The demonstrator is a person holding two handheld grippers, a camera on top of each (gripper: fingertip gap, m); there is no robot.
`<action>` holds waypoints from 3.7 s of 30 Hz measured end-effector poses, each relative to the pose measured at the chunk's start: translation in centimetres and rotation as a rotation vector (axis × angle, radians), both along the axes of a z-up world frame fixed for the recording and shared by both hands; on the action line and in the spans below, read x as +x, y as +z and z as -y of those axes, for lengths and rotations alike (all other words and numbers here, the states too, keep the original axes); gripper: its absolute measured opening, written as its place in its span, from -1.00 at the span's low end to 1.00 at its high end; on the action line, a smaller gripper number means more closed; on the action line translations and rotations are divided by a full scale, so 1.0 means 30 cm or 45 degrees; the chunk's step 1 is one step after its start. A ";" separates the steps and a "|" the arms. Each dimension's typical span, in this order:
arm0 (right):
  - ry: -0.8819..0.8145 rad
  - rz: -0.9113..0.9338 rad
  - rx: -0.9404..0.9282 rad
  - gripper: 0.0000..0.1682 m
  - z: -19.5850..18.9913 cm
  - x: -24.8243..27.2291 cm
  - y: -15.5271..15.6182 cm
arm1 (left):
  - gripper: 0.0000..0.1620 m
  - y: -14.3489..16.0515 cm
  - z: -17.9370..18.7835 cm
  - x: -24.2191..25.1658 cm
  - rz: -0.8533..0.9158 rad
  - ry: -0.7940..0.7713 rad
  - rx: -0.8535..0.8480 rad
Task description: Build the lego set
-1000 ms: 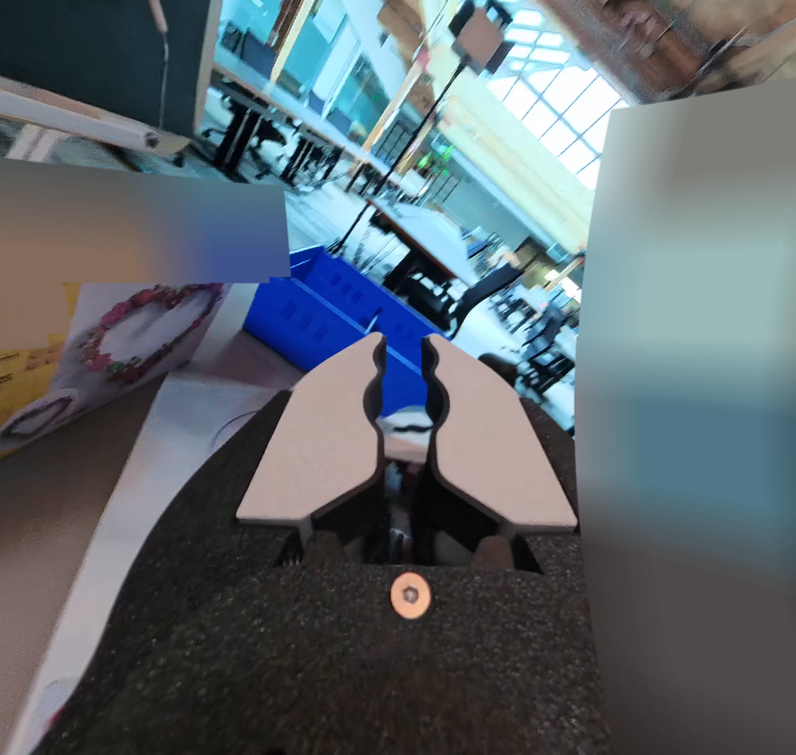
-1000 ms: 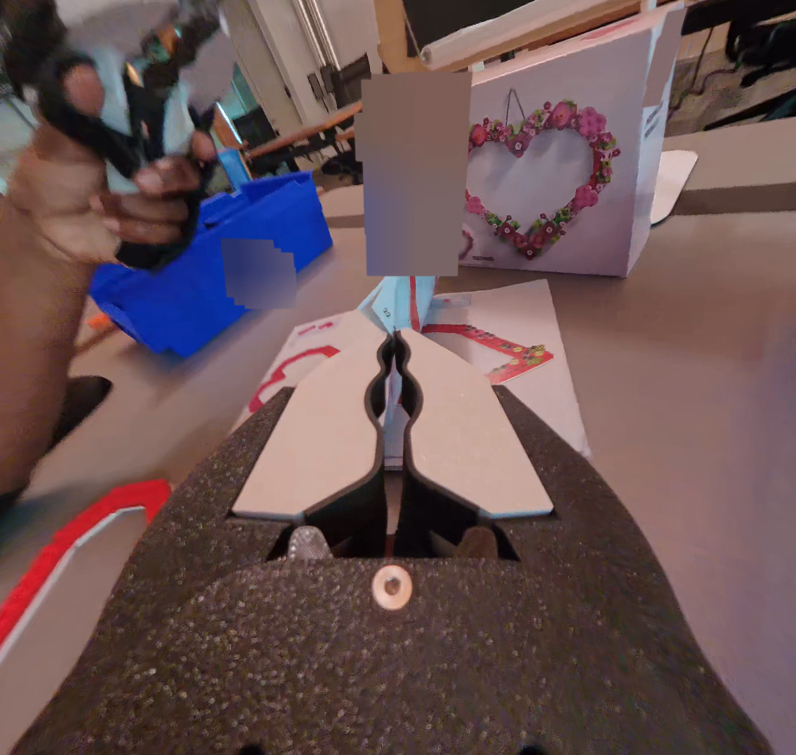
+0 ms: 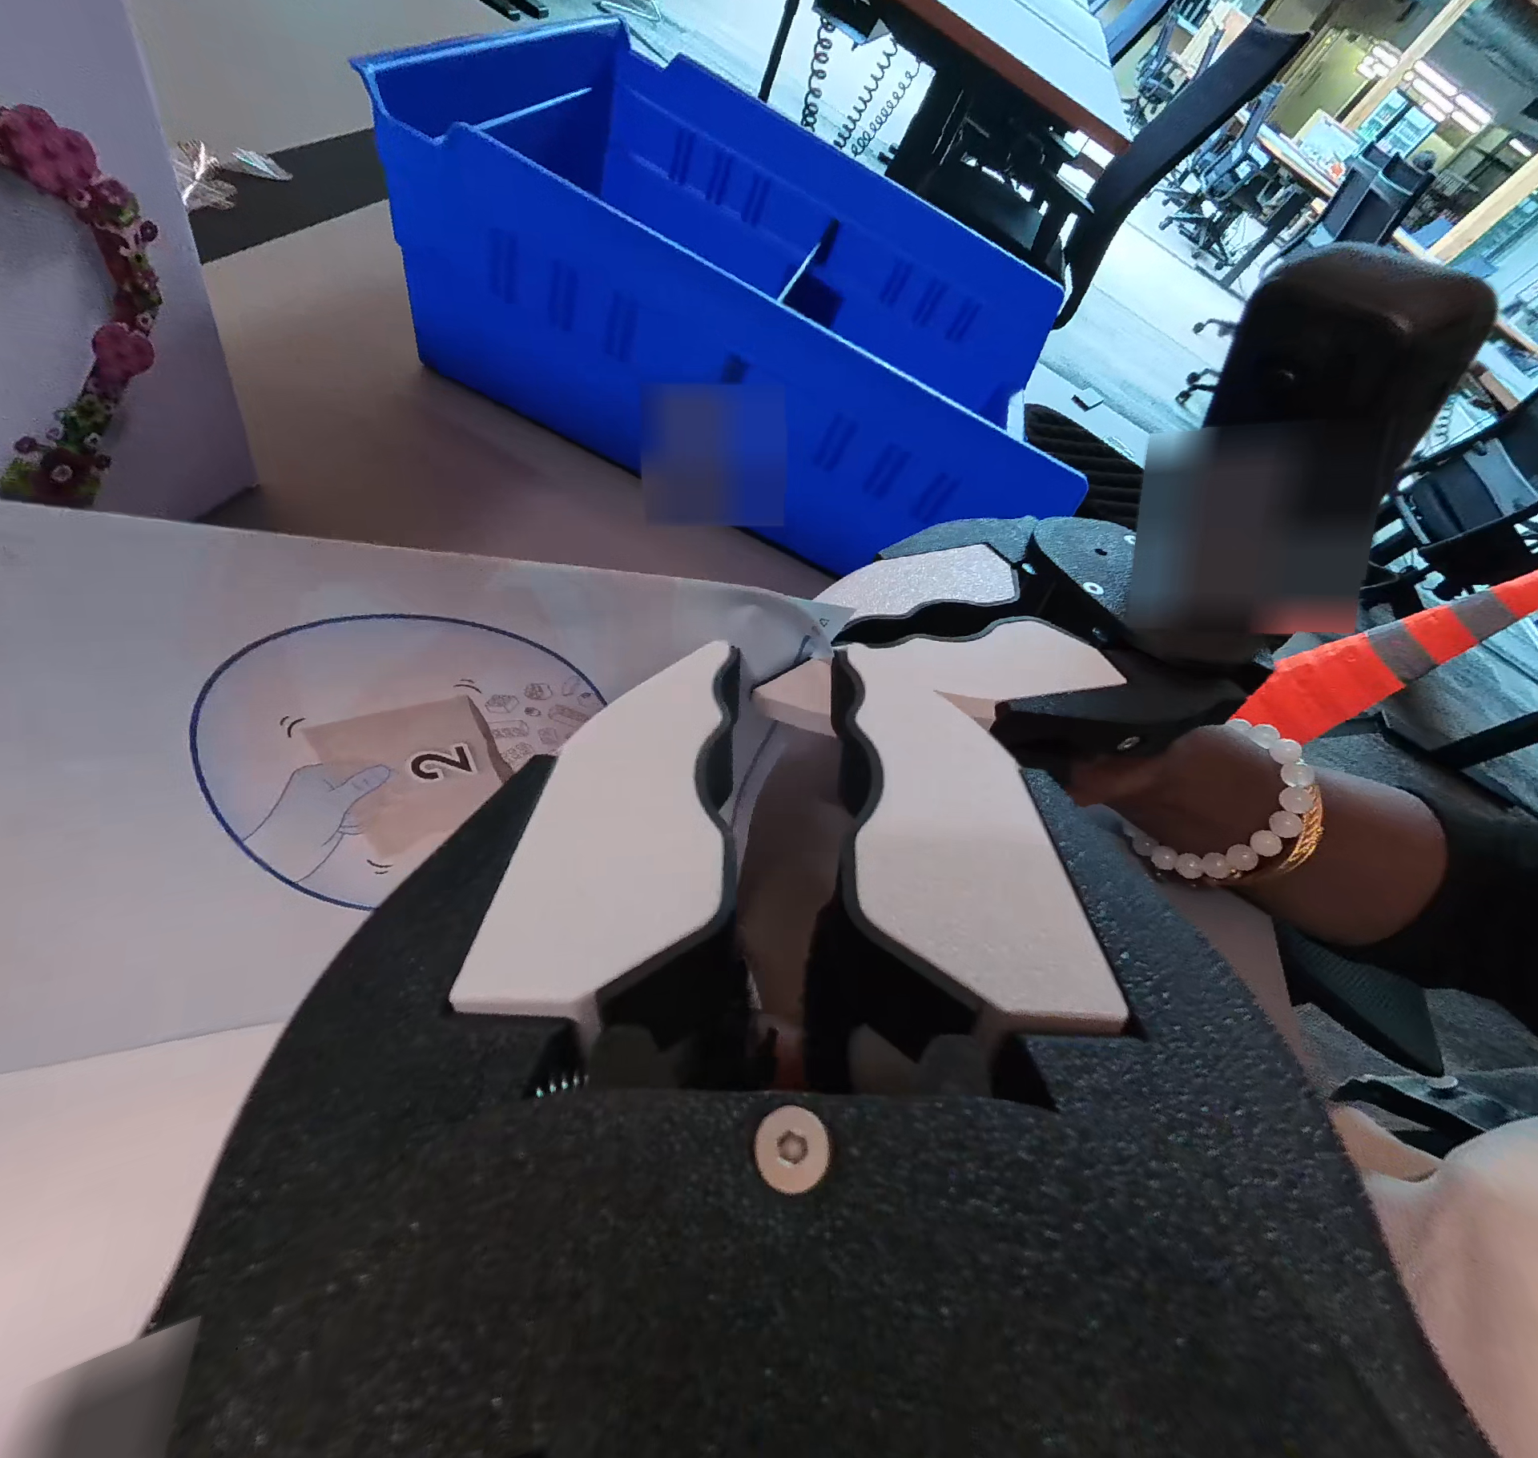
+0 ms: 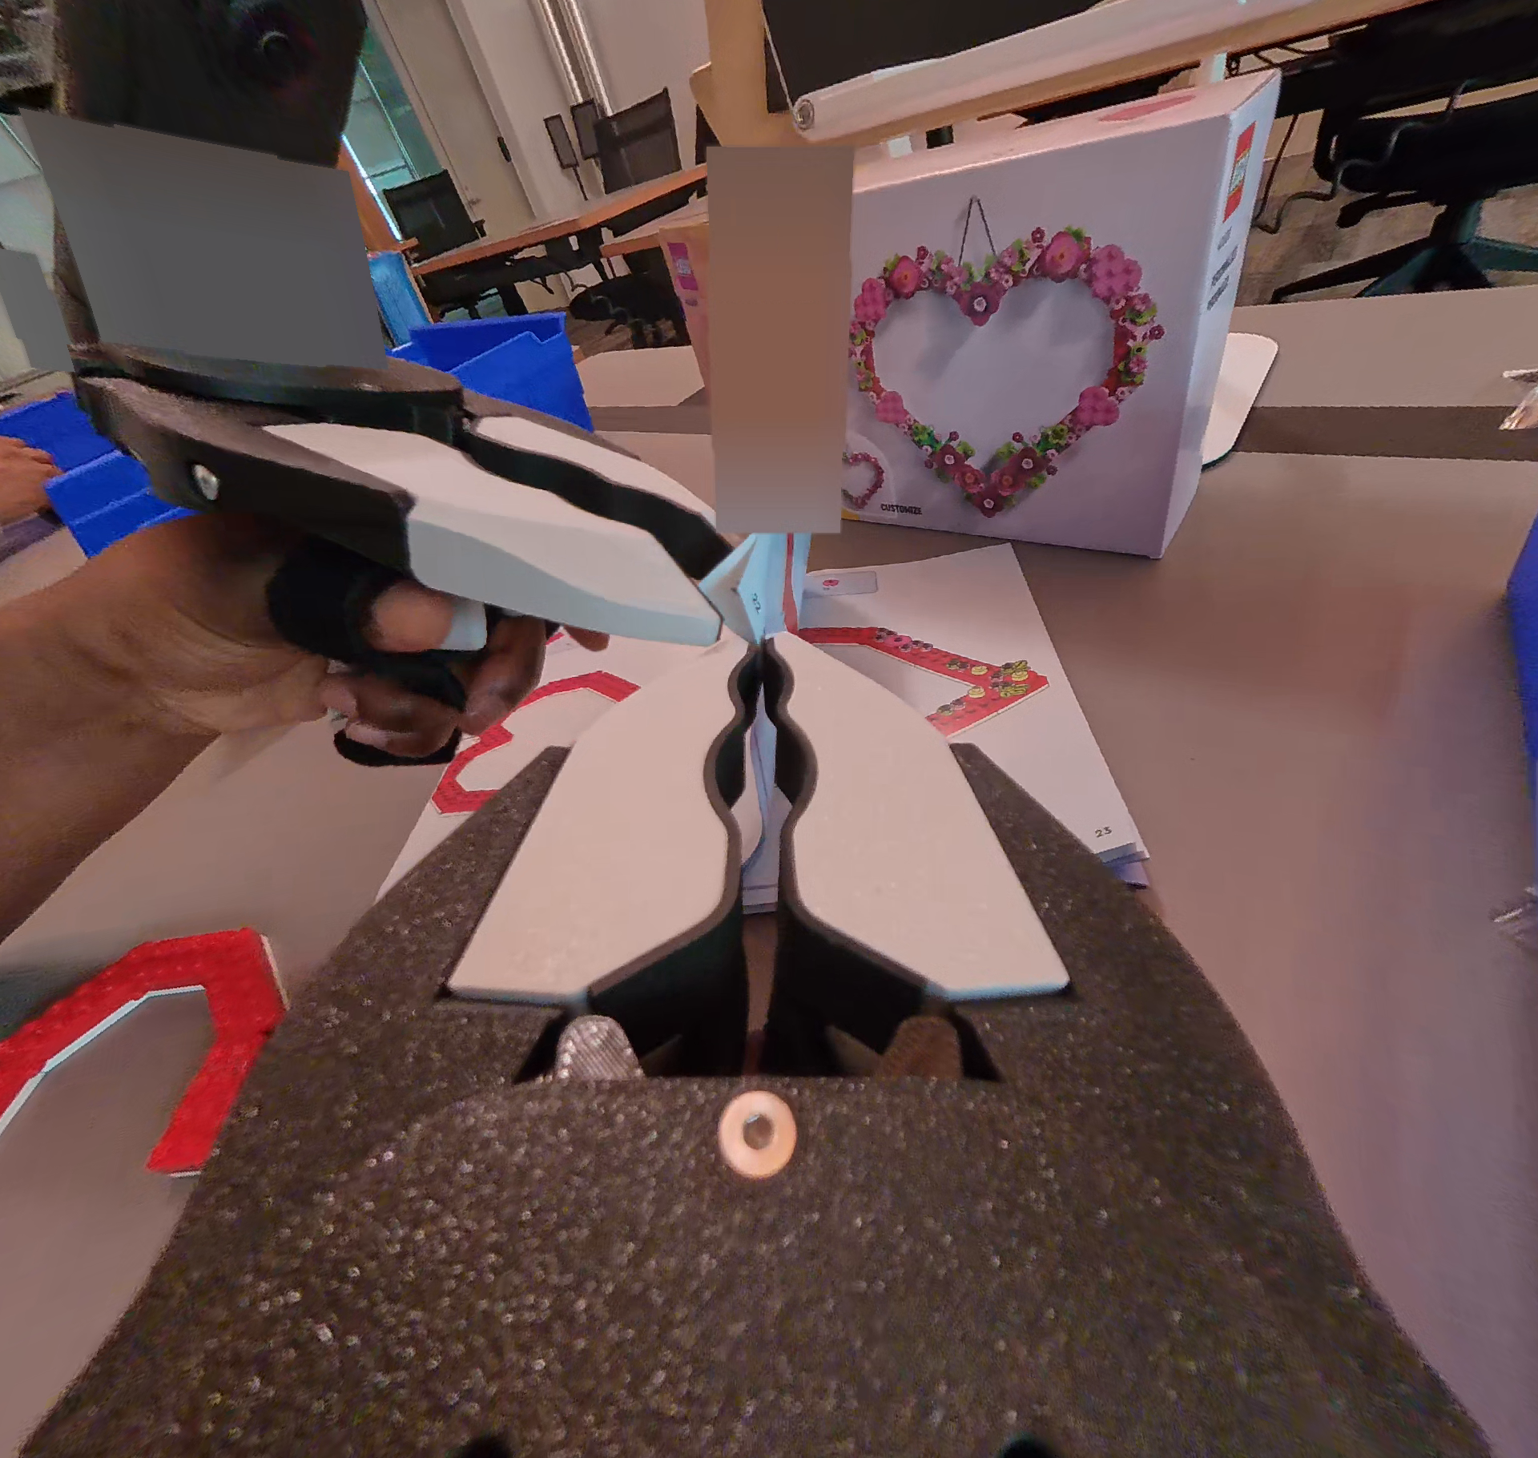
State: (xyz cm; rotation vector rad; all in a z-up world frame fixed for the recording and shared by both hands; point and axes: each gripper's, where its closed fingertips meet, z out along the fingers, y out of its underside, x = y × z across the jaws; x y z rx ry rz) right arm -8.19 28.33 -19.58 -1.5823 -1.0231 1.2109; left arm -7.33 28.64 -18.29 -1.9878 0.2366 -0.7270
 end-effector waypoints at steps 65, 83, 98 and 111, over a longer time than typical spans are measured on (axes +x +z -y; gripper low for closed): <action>0.717 0.845 -0.314 -1.00 0.360 -0.159 -0.272 | -0.90 0.022 0.470 -0.179 -0.543 0.546 0.129; 0.738 0.738 -1.006 -1.00 0.225 -0.319 -0.262 | -1.00 -0.316 0.286 -0.156 -1.206 -0.050 -0.133; 0.439 -0.030 -0.224 -0.78 0.343 -0.445 0.544 | -1.00 -0.303 0.280 -0.184 -0.775 0.079 -0.199; 1.010 -0.763 -0.832 -0.67 1.035 -0.054 1.234 | -0.88 -0.119 0.288 -0.306 -0.604 0.369 -0.021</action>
